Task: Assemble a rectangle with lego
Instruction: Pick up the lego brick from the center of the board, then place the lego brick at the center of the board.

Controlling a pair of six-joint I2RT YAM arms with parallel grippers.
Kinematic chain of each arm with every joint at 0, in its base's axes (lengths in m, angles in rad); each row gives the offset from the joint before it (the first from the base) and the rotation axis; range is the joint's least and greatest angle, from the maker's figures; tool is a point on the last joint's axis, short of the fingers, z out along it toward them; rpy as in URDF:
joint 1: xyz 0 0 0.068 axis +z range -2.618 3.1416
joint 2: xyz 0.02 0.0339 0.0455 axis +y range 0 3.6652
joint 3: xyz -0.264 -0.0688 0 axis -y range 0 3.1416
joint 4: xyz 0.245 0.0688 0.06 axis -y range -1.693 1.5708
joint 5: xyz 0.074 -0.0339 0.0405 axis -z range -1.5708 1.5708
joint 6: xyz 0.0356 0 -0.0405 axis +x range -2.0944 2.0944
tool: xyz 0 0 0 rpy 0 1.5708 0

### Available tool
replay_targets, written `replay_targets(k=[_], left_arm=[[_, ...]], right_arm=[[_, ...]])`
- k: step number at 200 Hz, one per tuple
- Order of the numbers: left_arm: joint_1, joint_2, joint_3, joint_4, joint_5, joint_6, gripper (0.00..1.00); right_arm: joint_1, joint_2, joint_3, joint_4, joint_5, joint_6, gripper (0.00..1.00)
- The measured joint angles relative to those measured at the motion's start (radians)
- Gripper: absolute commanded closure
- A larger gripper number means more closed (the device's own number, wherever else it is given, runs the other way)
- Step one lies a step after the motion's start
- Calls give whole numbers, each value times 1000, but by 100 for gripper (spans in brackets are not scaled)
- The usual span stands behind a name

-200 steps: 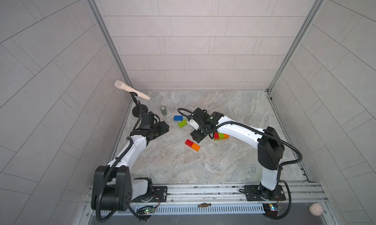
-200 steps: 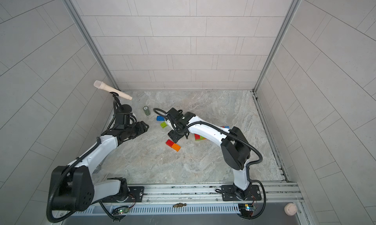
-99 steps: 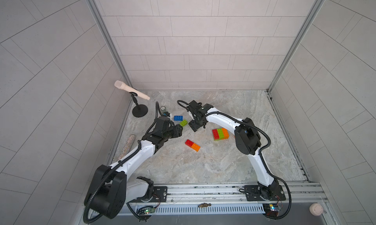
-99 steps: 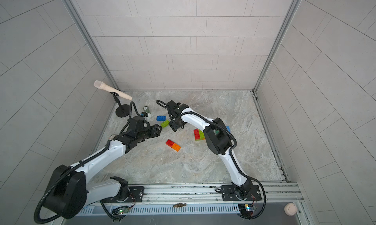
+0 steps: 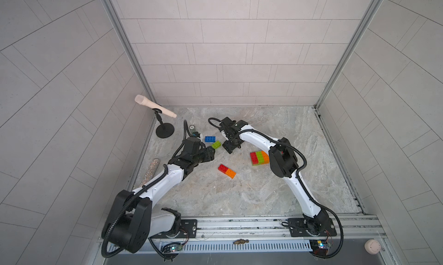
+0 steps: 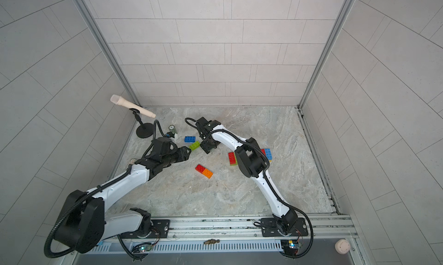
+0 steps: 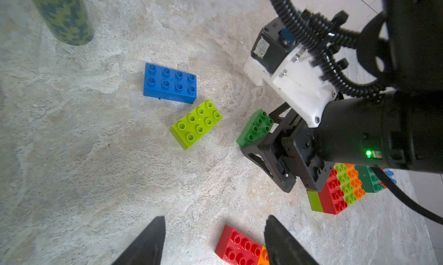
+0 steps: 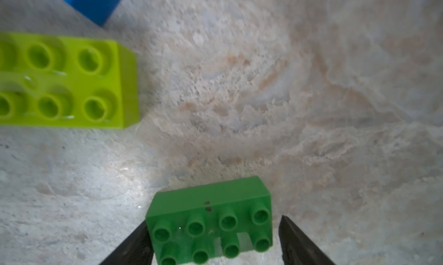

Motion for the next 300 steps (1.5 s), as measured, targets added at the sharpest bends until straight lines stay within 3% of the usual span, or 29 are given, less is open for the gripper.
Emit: replay_targets(k=[23,58,92,129,170,240,300], left_arm=[[0,6,0,5,5,-2,30],[0,11,0,6,8,-5,30],[0,11,0,4,9,-4,31],[-11,3,0,-5,-2,8,31],[-84,-63,0,-27,-60,50,31],[-228,-159,-64,2,-171,116,31],[-251,-166,-97,43,-208,130,31]], right_arm=[[-5,17,35,-3,-17,-1,26],[-12,38,78,-12,-39,-3,41],[-14,24,58,-16,-54,16,45],[6,-138,-122,2,-76,63,46],[74,-396,-364,51,-50,103,49],[187,-718,-984,126,-37,251,41],[179,-702,-1069,184,-32,320,27]])
